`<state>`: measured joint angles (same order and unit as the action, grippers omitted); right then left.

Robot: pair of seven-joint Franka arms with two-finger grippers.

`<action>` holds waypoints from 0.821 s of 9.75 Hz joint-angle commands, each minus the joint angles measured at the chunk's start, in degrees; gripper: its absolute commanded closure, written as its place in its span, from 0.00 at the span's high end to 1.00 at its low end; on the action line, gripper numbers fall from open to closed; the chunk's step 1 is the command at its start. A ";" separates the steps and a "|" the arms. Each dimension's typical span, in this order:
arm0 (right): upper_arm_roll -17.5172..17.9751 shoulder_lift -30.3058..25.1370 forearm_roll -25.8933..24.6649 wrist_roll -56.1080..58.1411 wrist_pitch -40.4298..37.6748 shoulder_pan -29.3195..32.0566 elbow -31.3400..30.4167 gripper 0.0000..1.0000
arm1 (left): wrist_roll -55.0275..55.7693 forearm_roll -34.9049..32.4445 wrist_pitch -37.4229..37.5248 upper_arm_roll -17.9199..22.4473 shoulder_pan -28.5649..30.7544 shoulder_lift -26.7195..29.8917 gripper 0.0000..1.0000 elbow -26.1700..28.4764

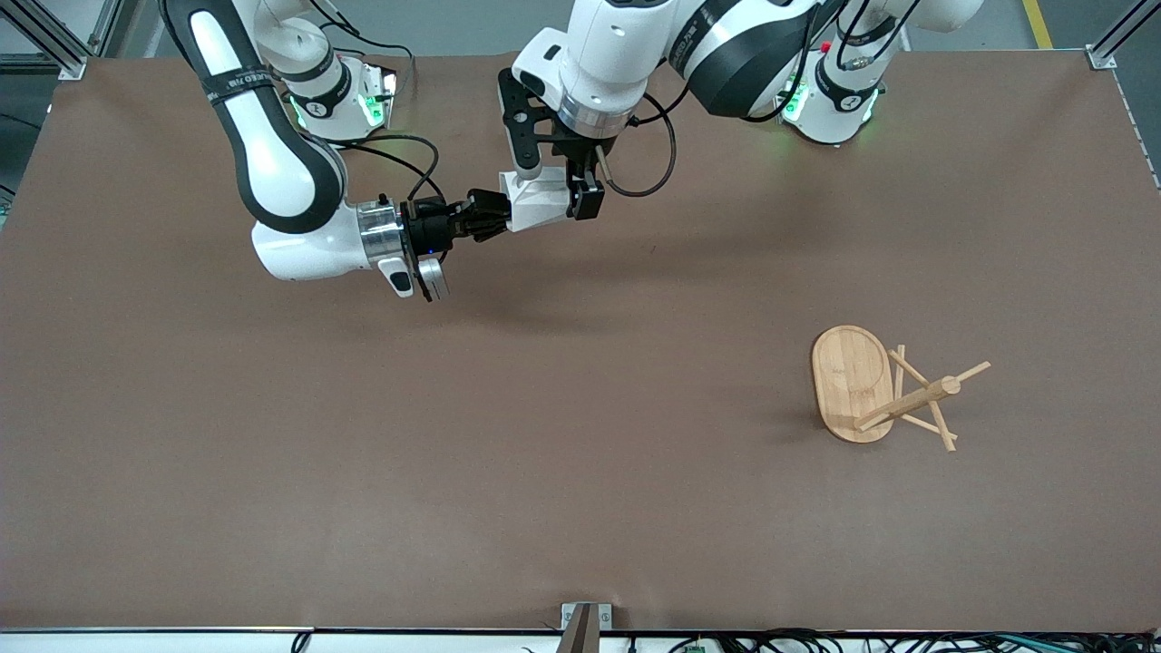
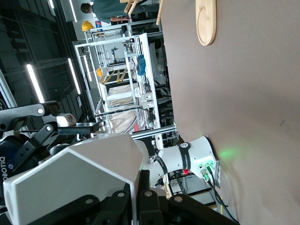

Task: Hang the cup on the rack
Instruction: 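Grasp the cup's top with the left gripper beside the right gripper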

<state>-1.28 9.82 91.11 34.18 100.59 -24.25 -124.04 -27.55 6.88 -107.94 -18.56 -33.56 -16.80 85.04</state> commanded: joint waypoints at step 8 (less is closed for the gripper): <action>-0.39 -0.59 1.97 1.15 0.13 -0.88 -0.85 0.01 | 0.39 0.77 0.45 0.10 -0.28 -3.24 0.52 0.03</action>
<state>-1.26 9.83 91.07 34.33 100.57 -24.36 -124.30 -26.95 7.12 -107.91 -18.34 -33.56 -18.24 85.05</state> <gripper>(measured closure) 0.960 0.282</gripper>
